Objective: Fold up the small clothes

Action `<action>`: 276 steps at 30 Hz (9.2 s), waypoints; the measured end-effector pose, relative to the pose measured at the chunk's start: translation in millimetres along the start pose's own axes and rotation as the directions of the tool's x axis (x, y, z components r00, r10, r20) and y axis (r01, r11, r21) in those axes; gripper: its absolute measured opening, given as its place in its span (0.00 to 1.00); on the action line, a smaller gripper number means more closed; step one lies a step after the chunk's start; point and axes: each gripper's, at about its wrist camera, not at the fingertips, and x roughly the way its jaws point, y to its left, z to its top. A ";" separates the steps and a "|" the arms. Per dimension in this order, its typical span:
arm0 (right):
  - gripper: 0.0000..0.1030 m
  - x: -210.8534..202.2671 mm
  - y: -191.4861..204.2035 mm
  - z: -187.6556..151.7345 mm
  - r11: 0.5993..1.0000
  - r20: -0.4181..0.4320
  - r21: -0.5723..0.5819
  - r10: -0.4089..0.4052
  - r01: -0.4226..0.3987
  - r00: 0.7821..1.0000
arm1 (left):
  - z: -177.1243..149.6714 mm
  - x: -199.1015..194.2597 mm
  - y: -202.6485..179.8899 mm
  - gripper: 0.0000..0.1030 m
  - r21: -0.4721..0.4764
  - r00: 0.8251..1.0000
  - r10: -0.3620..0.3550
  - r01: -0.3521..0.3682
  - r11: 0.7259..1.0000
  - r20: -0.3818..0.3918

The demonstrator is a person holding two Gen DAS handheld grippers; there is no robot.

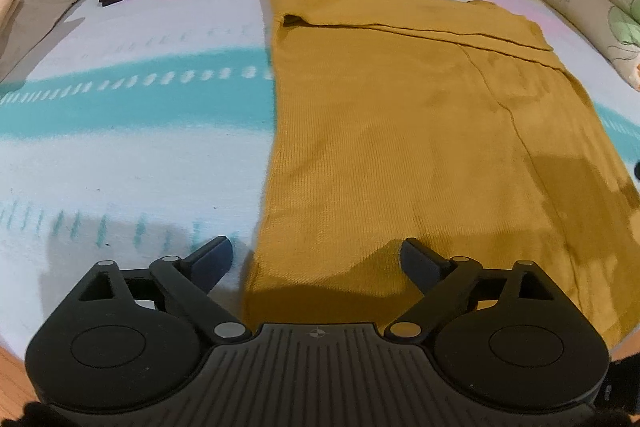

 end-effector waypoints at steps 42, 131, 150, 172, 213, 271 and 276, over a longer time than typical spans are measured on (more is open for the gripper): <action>0.86 16.3 -63.8 -53.0 0.917 -0.188 0.224 0.374 -0.331 0.908 | -9.7 -18.5 25.7 0.12 0.011 0.987 -0.161 0.161 0.987 0.009; 0.13 -17.1 -88.8 120.1 0.796 0.328 0.348 0.392 -0.495 0.860 | 171.4 -22.8 76.6 0.04 -0.290 0.931 -0.180 0.276 0.916 0.317; 0.21 96.4 -69.8 180.2 0.847 0.193 0.373 0.328 -0.379 0.925 | 209.9 85.8 80.9 0.11 -0.390 0.975 -0.092 0.168 0.906 0.204; 0.50 73.5 -36.9 129.0 0.951 0.160 -0.080 0.309 -0.300 0.937 | 146.4 54.9 13.4 0.44 0.149 0.975 -0.179 0.160 0.976 0.128; 0.50 101.3 -23.9 140.2 0.924 0.165 -0.227 0.347 -0.306 0.923 | 183.7 73.9 20.4 0.44 0.286 0.908 -0.364 0.300 0.910 0.207; 0.62 103.8 -13.0 176.6 0.978 0.183 -0.047 0.207 -0.202 0.961 | 219.2 92.6 13.8 0.53 0.126 0.996 -0.024 0.013 0.992 0.088; 0.69 85.5 -19.2 151.5 0.973 0.110 -0.040 0.228 -0.225 0.967 | 185.3 79.4 17.9 0.53 0.074 0.997 -0.074 0.073 0.995 0.007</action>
